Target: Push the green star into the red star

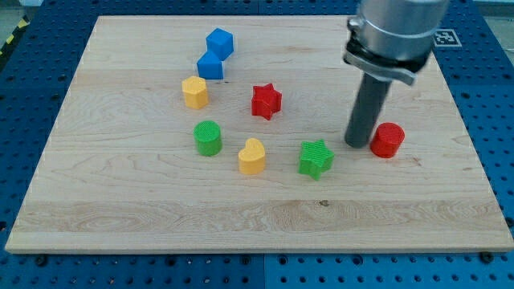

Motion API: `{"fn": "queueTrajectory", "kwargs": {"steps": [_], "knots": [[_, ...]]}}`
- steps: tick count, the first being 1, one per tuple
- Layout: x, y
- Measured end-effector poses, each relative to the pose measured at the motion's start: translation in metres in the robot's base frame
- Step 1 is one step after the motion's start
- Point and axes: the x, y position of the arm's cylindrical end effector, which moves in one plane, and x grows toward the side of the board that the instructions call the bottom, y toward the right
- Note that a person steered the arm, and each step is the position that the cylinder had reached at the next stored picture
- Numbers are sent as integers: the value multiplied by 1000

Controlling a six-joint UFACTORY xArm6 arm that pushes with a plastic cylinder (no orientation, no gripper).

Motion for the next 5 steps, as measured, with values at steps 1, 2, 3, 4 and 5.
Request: {"fn": "queueTrajectory", "kwargs": {"steps": [1, 2, 3, 4, 5], "knots": [[33, 5], [50, -37], [54, -75], [54, -75], [50, -75]]}}
